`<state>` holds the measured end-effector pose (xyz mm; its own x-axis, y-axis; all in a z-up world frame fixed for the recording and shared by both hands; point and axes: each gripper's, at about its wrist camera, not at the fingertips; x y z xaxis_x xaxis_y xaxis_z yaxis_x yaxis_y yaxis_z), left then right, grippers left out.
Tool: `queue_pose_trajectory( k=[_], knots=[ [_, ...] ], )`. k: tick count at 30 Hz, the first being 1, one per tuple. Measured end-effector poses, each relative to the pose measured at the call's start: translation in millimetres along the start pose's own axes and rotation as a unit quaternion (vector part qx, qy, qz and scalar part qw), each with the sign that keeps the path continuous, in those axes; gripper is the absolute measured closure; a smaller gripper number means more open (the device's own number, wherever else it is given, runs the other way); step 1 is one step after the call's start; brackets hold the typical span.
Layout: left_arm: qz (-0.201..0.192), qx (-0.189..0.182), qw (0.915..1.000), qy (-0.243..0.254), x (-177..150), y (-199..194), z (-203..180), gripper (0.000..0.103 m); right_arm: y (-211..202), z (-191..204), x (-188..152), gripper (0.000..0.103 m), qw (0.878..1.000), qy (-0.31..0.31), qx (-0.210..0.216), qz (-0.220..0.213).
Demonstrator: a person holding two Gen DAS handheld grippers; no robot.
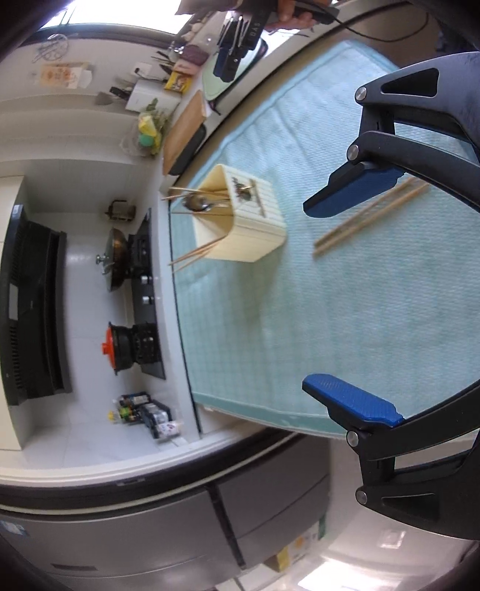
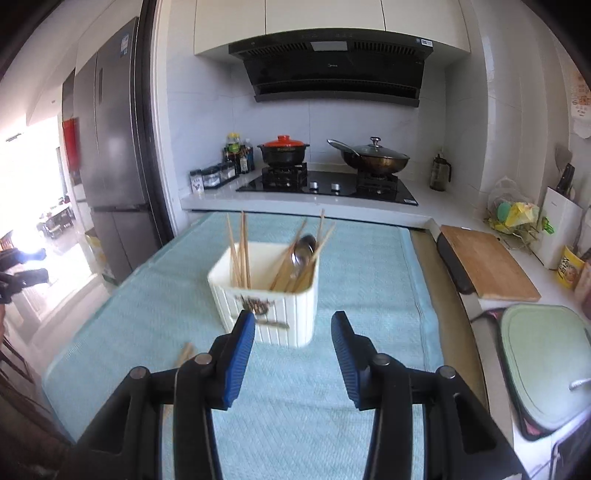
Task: Organize utensils
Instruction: 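Open both tools to release the chopsticks into the holder, then position both open tools over the last two chopsticks on the mat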
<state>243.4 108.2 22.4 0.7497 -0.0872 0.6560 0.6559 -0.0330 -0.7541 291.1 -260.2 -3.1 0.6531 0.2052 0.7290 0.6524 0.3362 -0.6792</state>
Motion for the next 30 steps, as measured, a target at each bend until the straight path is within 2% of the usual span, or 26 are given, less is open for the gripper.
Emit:
queue_pose_trajectory(
  k=[4, 9, 12, 17, 20, 24, 30],
  knots=[
    [0.015, 0.004, 0.9989, -0.044, -59.1, 19.9, -16.1, 0.015, 6.2, 16.6, -64.7, 0.059, 0.999, -0.005, -0.036, 0.028],
    [0.043, -0.036, 0.9930, -0.104, -106.7, 55.0, -38.2, 0.015, 25.5, 49.3, -128.1, 0.059, 0.996, 0.012, -0.019, 0.081],
    [0.059, -0.053, 0.9909, -0.109, -115.8, 70.2, -48.9, 0.015, 37.5, 71.2, -147.0, 0.059, 0.995, 0.005, 0.009, 0.103],
    [0.069, -0.027, 0.9935, -0.086, -121.6, 81.8, -59.0, 0.015, 52.9, 99.9, -151.0, 0.060, 0.992, -0.017, 0.055, 0.117],
    [0.062, -0.029, 0.9913, -0.113, -126.5, 78.0, -45.4, 0.015, 64.7, 112.5, -140.5, 0.069, 0.990, -0.033, 0.079, 0.116],
    [0.055, -0.010, 0.9888, -0.139, -129.5, 73.8, -26.3, 0.015, 91.2, 130.9, -123.6, 0.079, 0.985, -0.044, 0.108, 0.124],
    [0.053, 0.001, 0.9862, -0.157, -137.5, 68.5, -11.5, 0.015, 126.8, 161.0, -111.3, 0.084, 0.979, -0.053, 0.134, 0.143]
  ],
)
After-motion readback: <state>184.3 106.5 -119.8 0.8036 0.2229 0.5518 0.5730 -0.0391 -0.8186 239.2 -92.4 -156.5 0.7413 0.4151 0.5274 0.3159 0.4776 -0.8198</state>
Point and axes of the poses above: each gripper's, at about its wrist camera, not at the fingertips, and y roughly the way its jaws point, z to its left, x to its top, and after that the axes turned 9 degrees about z, right-handed
